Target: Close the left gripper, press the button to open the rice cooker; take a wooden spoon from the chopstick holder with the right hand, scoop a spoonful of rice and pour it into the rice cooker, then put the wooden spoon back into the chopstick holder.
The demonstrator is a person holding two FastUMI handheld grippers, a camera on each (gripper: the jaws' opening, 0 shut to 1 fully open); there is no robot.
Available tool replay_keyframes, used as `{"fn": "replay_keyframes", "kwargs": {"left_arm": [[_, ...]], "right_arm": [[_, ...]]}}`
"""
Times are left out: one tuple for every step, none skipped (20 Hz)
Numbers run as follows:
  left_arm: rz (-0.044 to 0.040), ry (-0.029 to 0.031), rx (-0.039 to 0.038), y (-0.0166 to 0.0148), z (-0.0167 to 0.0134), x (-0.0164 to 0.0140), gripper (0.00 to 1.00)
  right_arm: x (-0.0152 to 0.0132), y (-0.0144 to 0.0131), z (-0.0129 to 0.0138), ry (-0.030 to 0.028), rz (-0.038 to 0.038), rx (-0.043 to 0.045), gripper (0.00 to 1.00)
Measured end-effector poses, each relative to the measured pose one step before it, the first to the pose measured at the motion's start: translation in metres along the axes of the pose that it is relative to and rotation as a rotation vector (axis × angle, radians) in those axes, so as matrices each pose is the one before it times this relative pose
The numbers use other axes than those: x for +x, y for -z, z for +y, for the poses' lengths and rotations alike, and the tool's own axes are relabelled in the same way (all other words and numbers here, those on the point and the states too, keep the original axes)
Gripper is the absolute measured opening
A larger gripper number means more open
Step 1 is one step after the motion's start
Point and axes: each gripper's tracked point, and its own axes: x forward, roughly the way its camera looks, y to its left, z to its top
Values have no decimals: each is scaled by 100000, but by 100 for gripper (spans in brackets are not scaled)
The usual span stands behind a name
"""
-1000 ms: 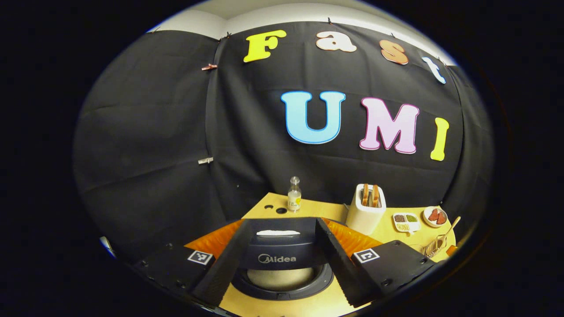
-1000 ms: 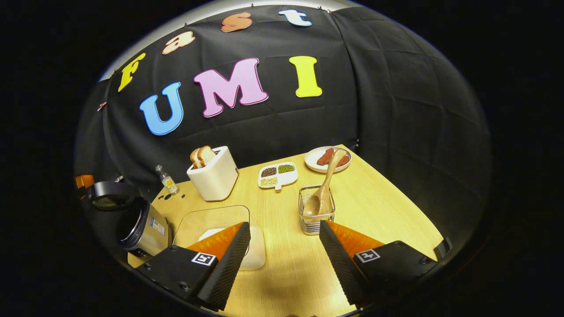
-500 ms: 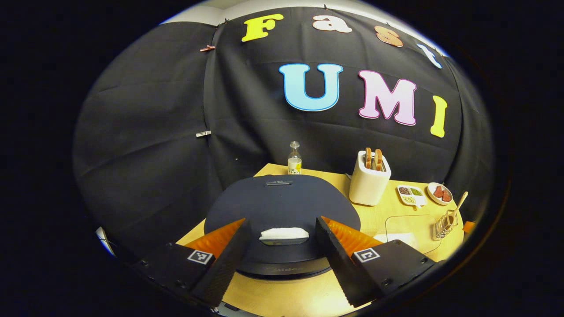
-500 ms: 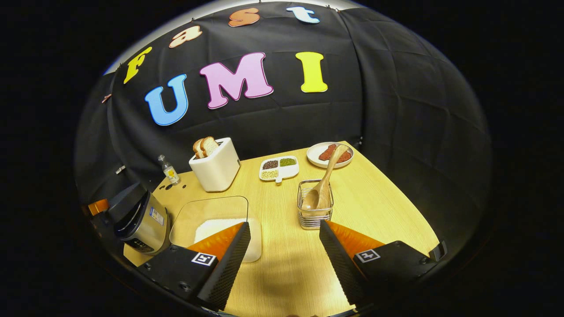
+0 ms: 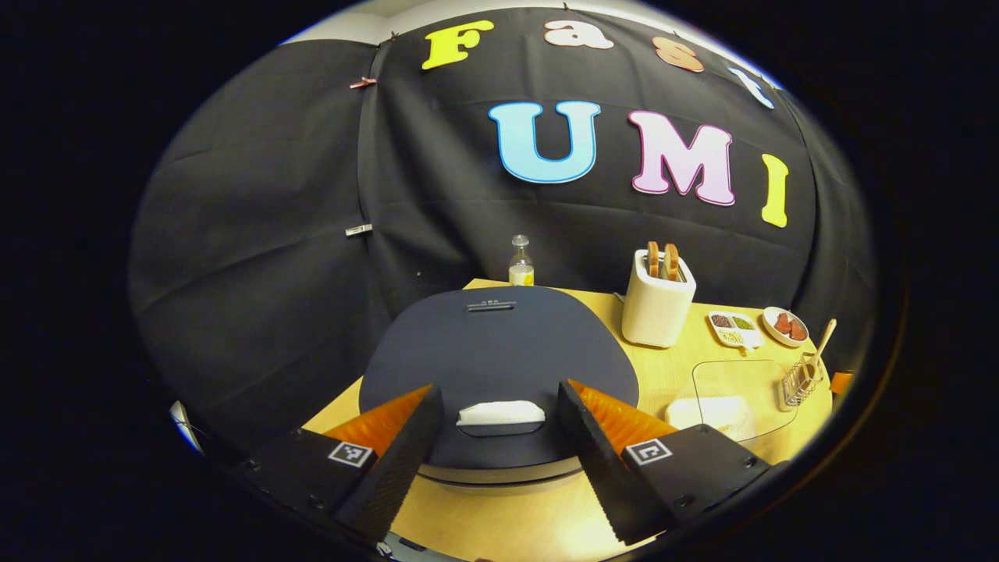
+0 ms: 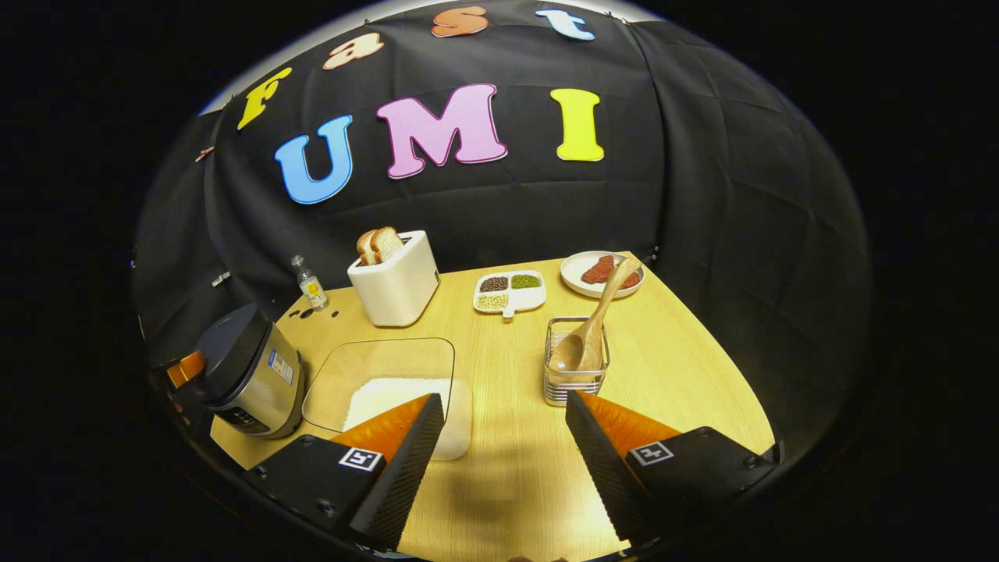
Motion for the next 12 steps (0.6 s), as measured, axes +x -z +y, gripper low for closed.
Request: {"fn": "replay_keyframes", "kwargs": {"left_arm": [[17,230,323,-2,-34,-93,100],[2431,590,65,731,-92,294,100],[-892,438,-305,23,10,-31,100],[593,483,312,211,-104,-77,100],[-923,475,705,-313,70,53,100],[-367,410,154,-185,96,-26,100],[-9,1074,-96,-173,-41,-10,100],[29,913,54,4,-23,-56,100],[-510,802,-72,-326,-90,-246,100],[-2088,593,-247,-661,-40,-589,100],[-3006,1476,-440,-986,-269,-232,98],[-3344,1993,-880,-1194,-603,-1046,98]], "right_arm": [[6,-26,339,-697,203,-331,99],[22,118,276,-651,181,-406,99],[30,34,279,-636,46,-371,99],[-86,18,223,-496,-84,-449,99],[-22,39,119,-282,-137,-526,99],[-139,25,100,-225,-86,-434,99],[-180,-50,127,-225,-158,-405,99],[-190,-255,28,-69,-608,-260,99],[-214,-514,46,-63,-1083,-156,99],[-293,-600,39,-119,-1620,-154,99],[-300,-872,115,-143,-2021,-420,99],[-431,-913,-12,225,-2175,-883,99]]}}
